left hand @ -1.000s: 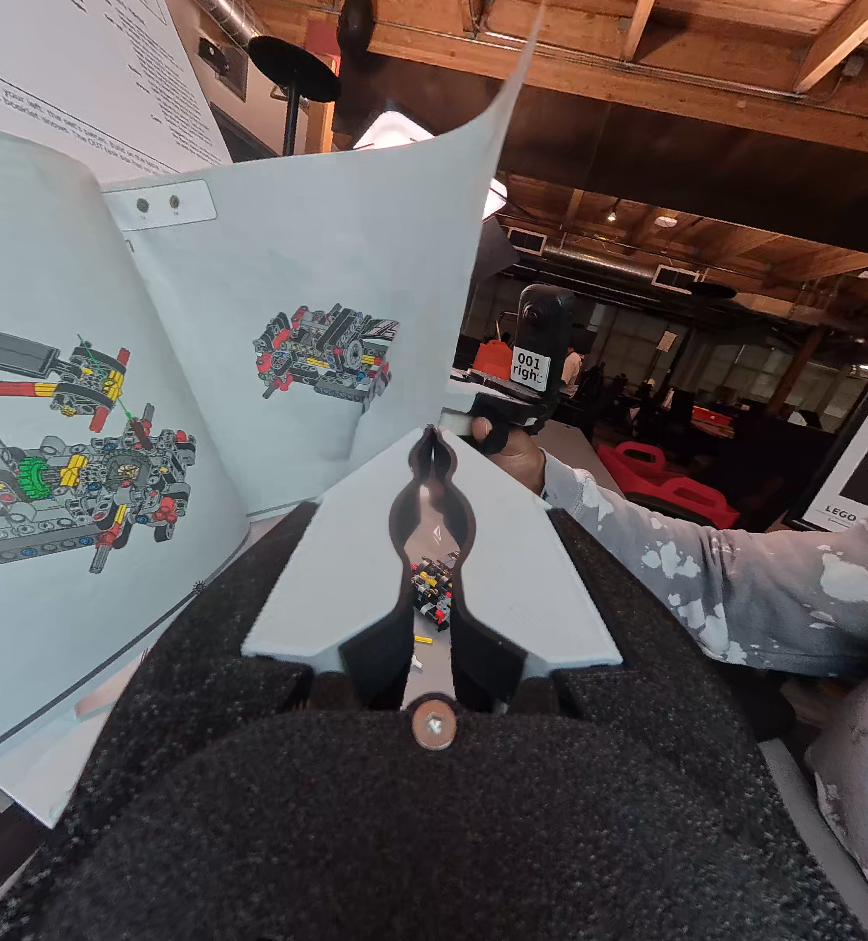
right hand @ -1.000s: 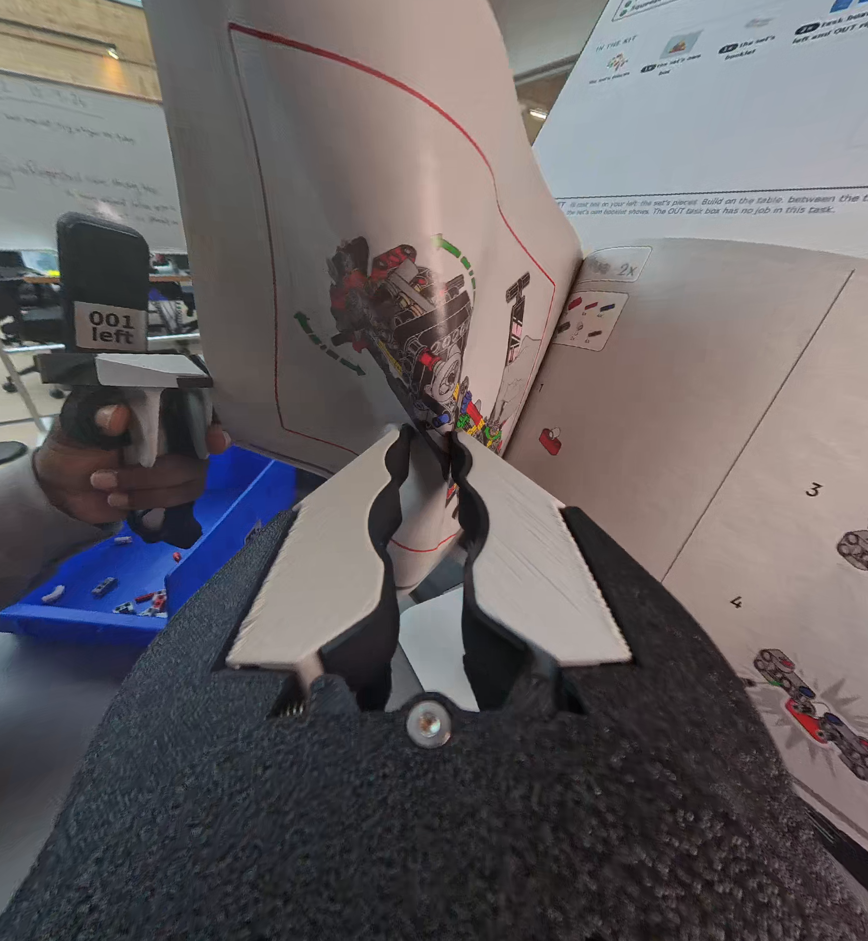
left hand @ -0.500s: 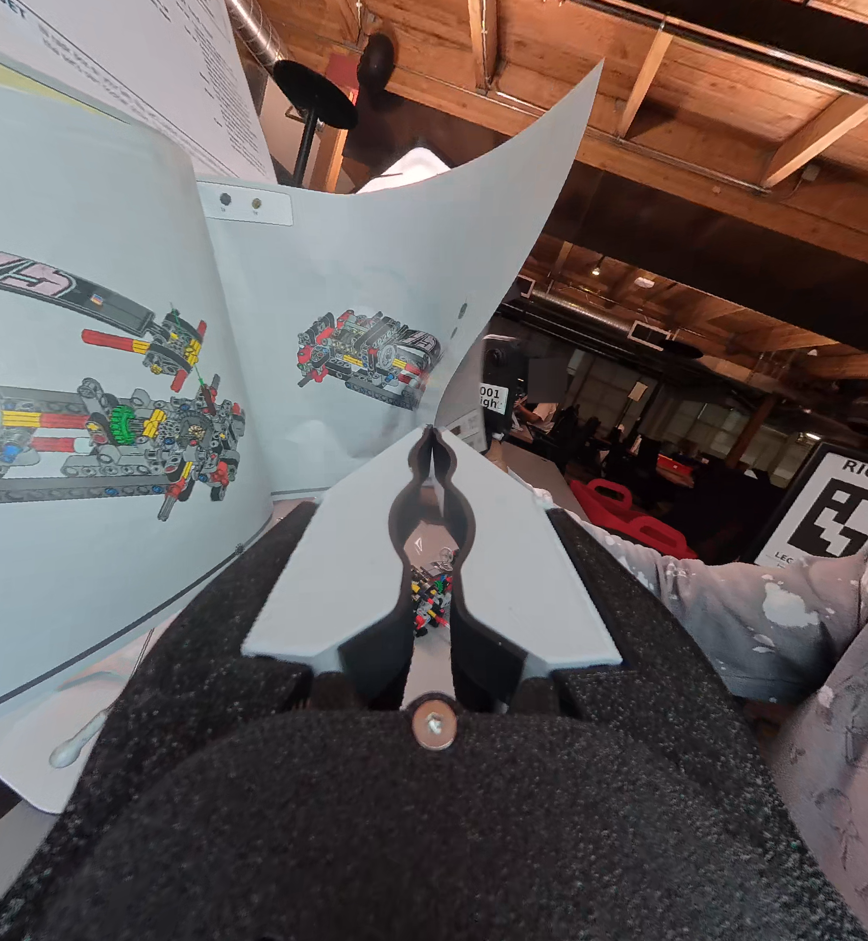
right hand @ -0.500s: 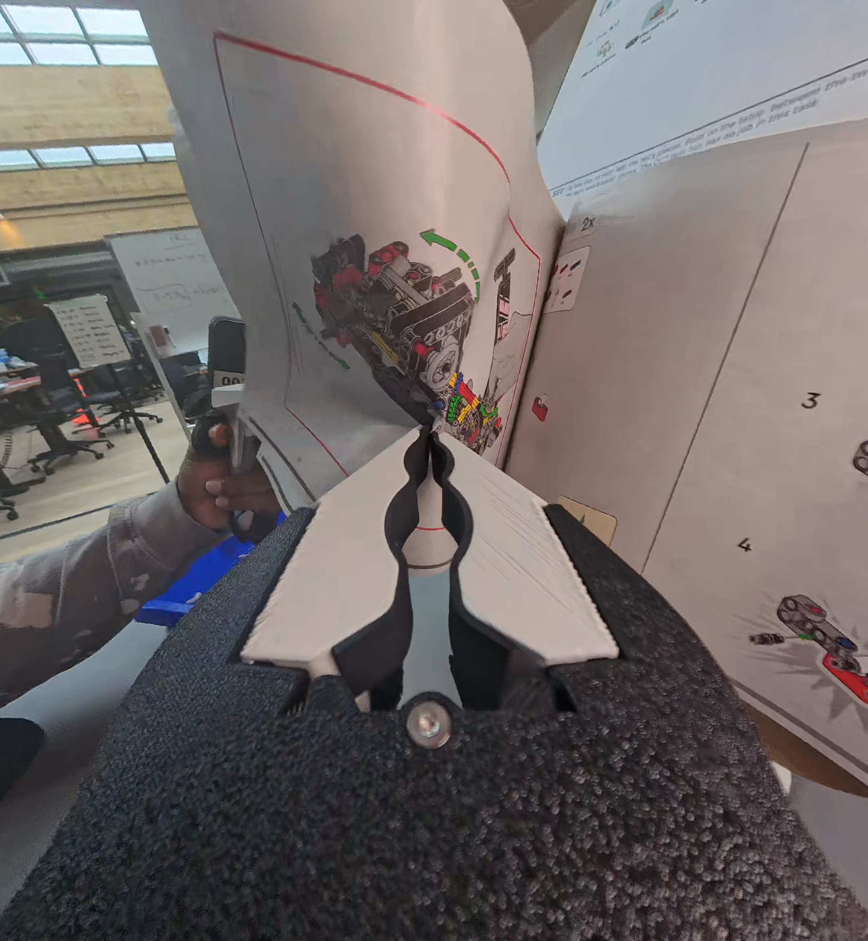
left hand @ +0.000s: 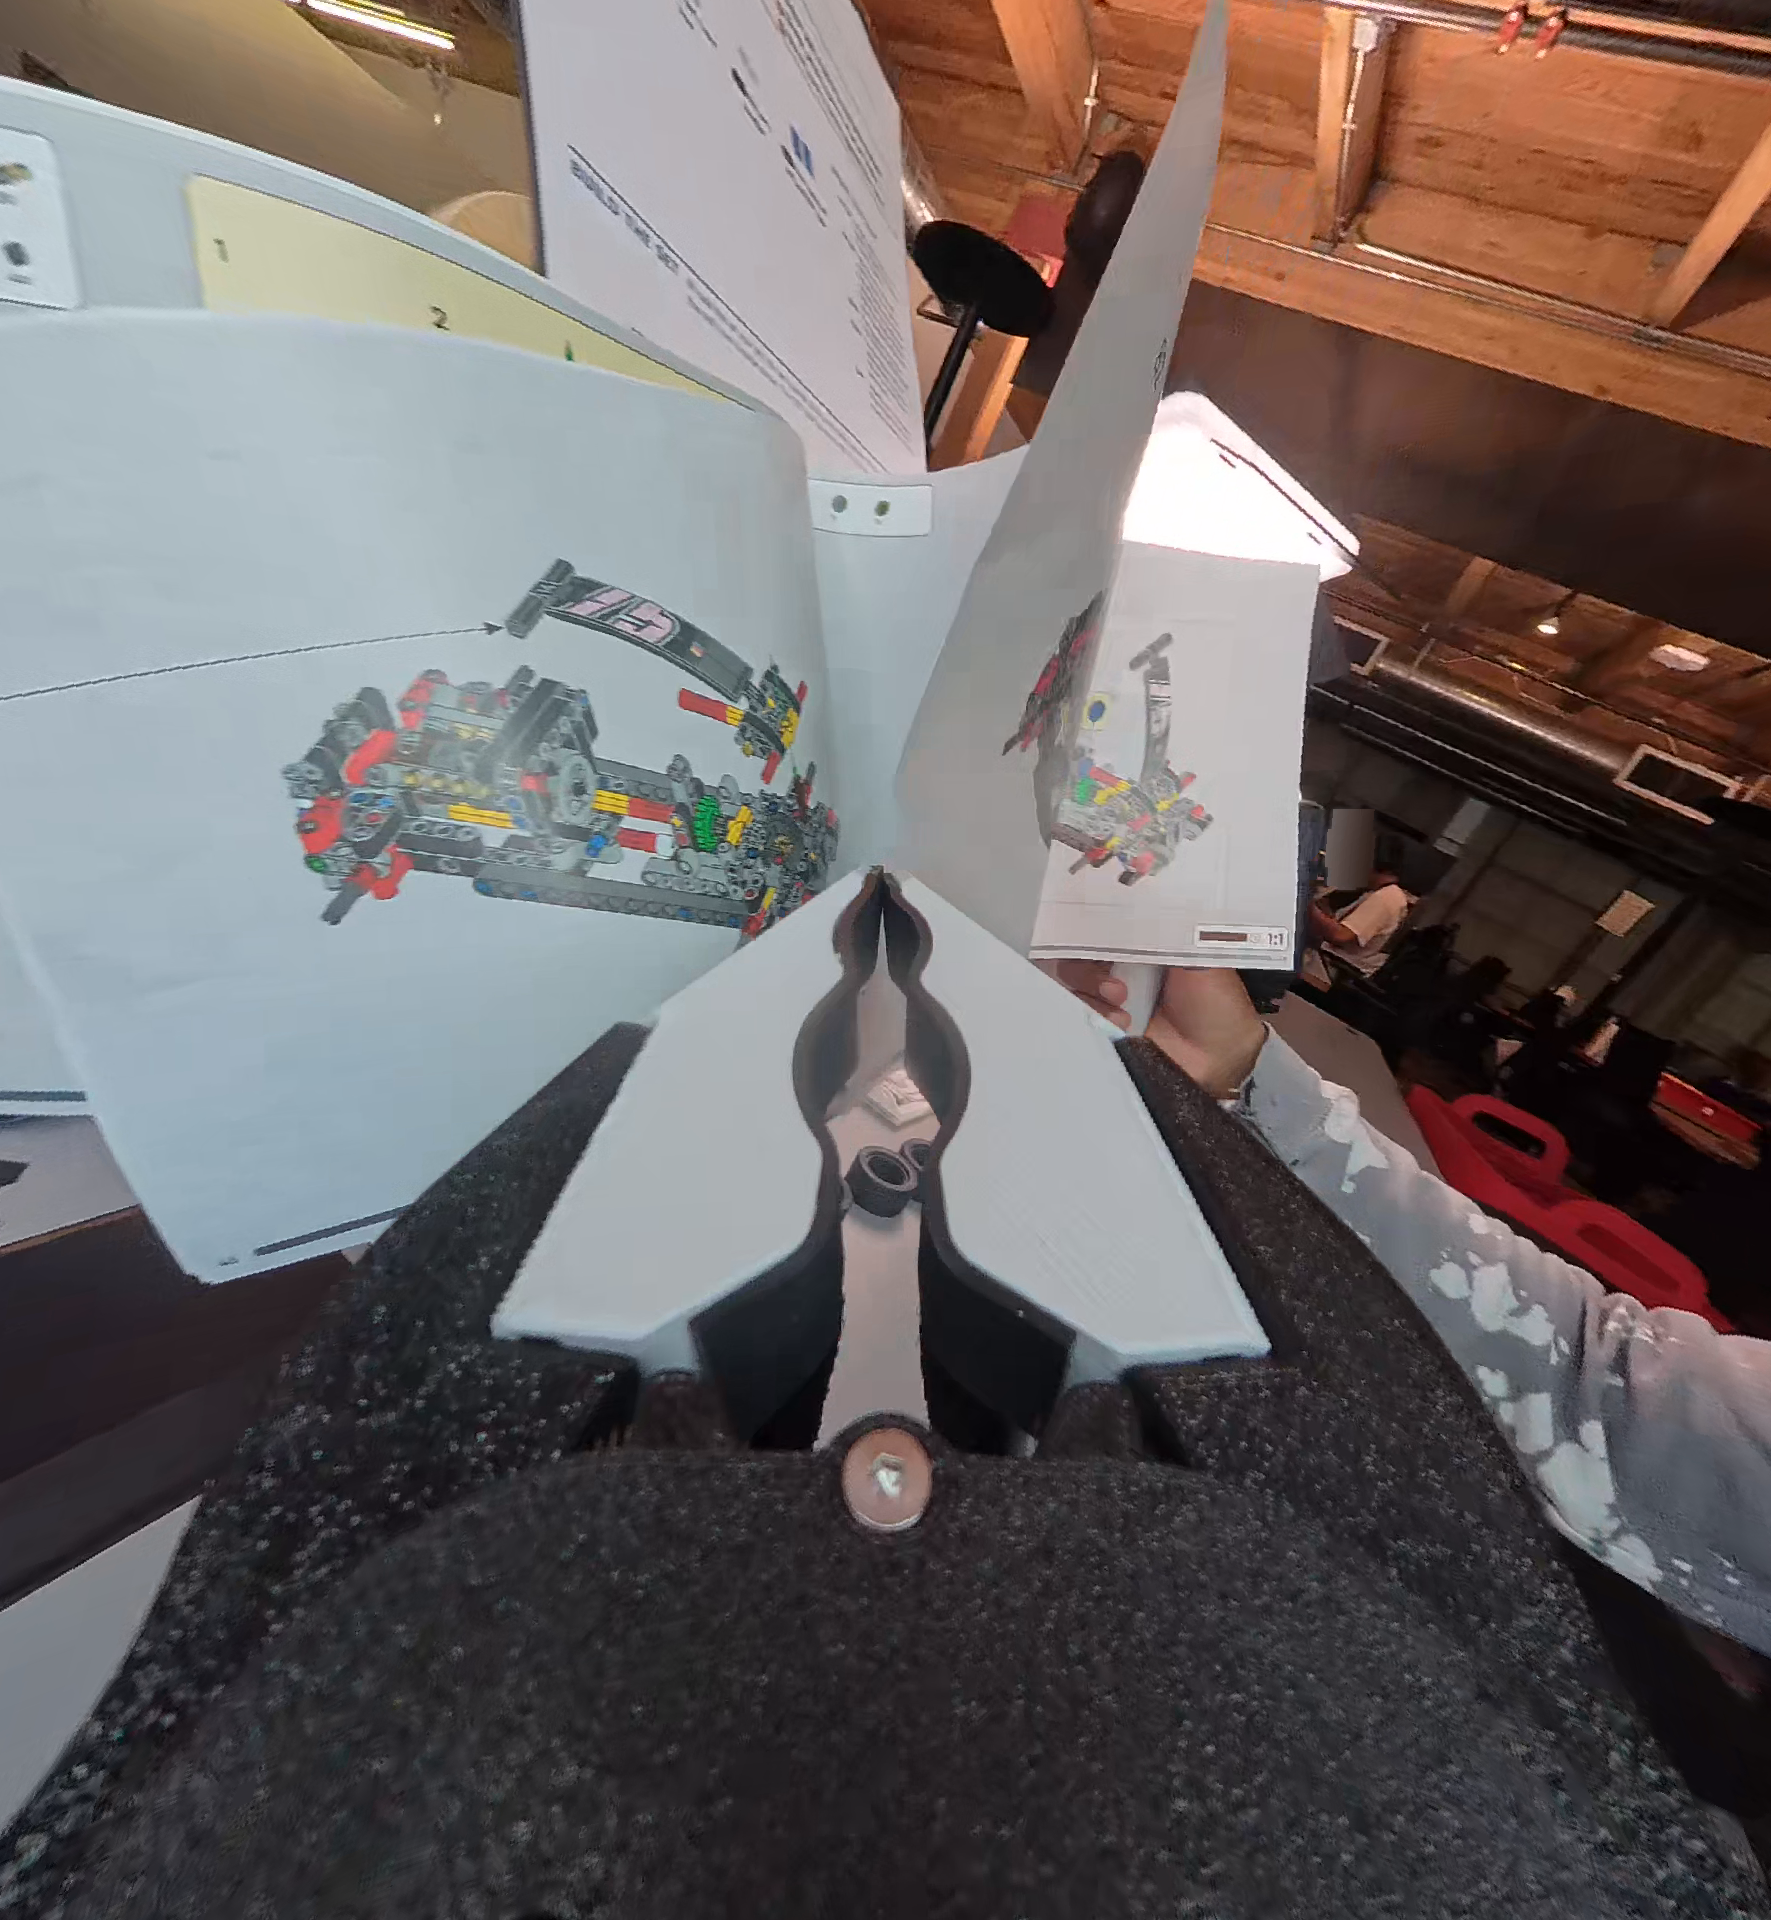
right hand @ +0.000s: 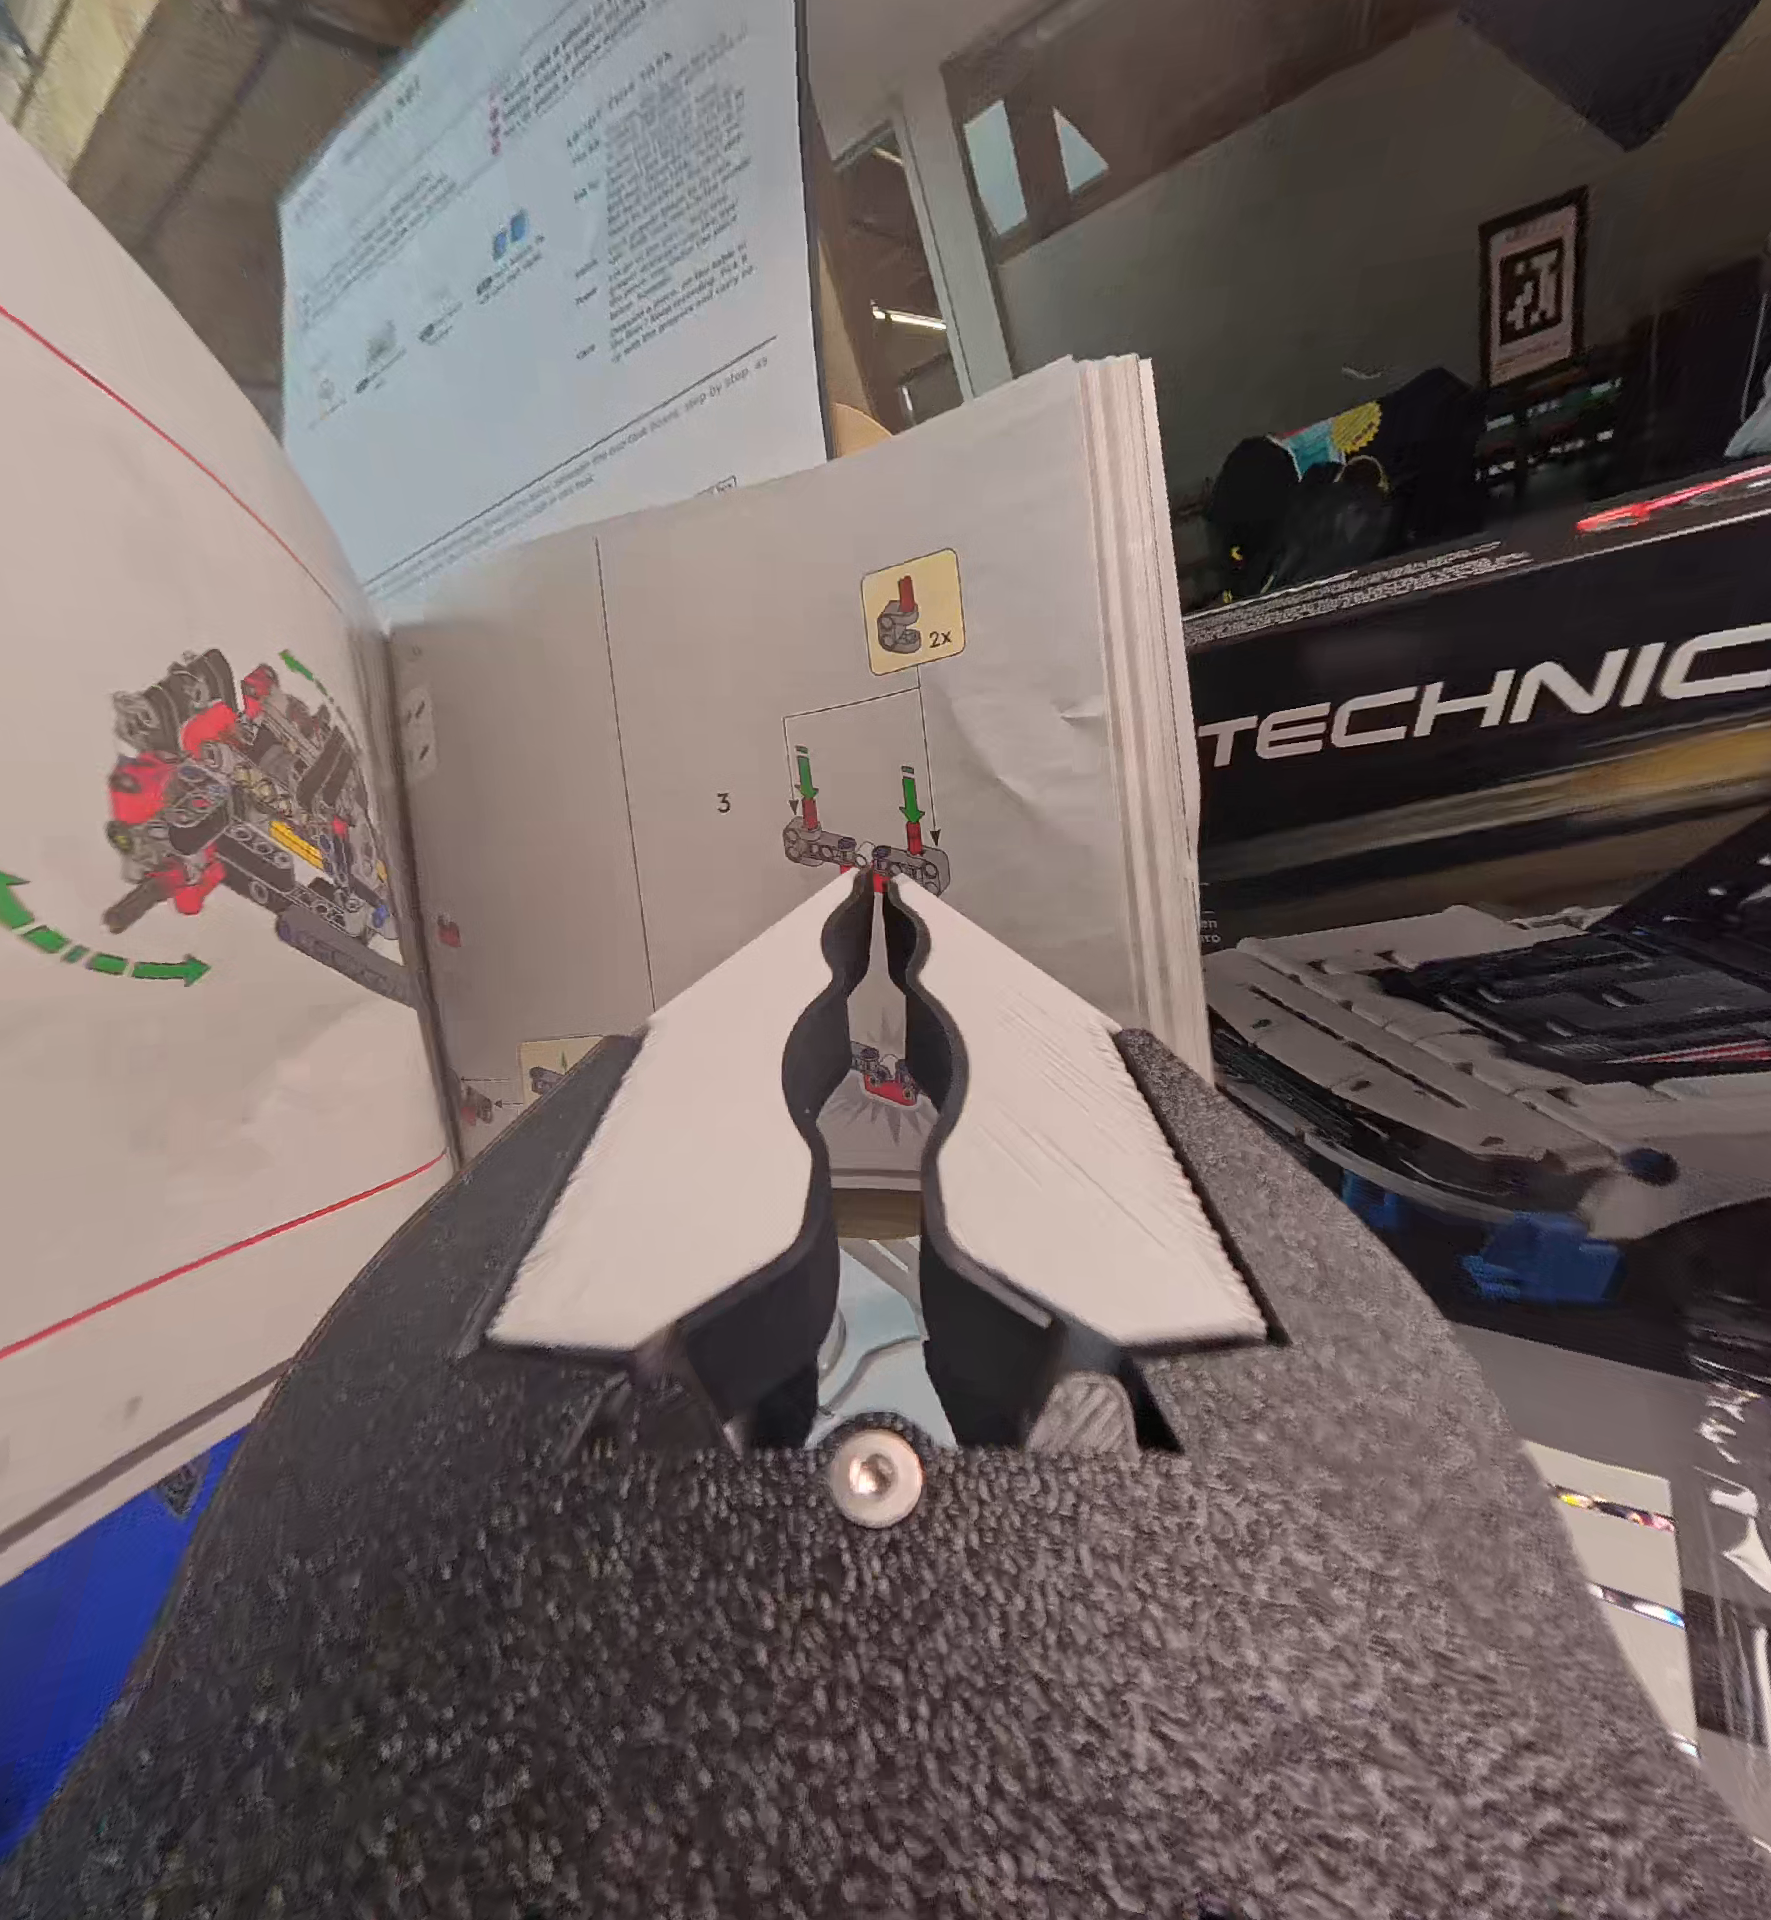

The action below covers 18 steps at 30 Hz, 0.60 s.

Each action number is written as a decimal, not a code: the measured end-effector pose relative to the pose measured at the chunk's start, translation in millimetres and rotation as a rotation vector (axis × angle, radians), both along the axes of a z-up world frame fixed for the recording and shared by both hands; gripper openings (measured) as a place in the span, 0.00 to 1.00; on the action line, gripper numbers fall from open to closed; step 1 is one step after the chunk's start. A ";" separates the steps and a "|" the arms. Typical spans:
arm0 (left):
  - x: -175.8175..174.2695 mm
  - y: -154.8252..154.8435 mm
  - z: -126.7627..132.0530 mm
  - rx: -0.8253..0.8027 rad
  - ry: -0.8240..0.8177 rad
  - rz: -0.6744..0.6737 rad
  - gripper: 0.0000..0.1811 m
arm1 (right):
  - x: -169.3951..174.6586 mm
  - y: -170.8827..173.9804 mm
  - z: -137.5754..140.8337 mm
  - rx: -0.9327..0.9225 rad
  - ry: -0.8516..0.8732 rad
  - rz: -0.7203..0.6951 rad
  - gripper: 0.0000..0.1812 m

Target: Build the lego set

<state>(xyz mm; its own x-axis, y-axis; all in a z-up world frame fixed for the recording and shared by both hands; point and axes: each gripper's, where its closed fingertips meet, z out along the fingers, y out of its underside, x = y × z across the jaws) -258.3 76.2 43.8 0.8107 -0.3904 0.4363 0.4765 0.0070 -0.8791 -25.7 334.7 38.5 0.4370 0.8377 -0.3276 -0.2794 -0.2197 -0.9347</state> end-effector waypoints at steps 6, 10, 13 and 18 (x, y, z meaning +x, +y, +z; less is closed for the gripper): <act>-32.4 -1.6 -5.2 -0.032 -0.058 0.098 0.00 | 25.1 -33.5 23.1 -0.033 0.227 0.305 0.12; -53.3 0.1 -17.8 -0.085 -0.102 0.148 0.00 | 54.5 -57.8 34.3 -0.097 0.428 0.635 0.27; -69.1 1.7 -30.3 -0.129 -0.101 0.208 0.00 | 40.5 -63.2 7.1 -0.021 0.209 0.597 0.34; -93.5 3.8 -53.0 -0.221 -0.047 0.332 0.00 | 24.0 -32.9 -20.1 0.069 -0.031 0.353 0.00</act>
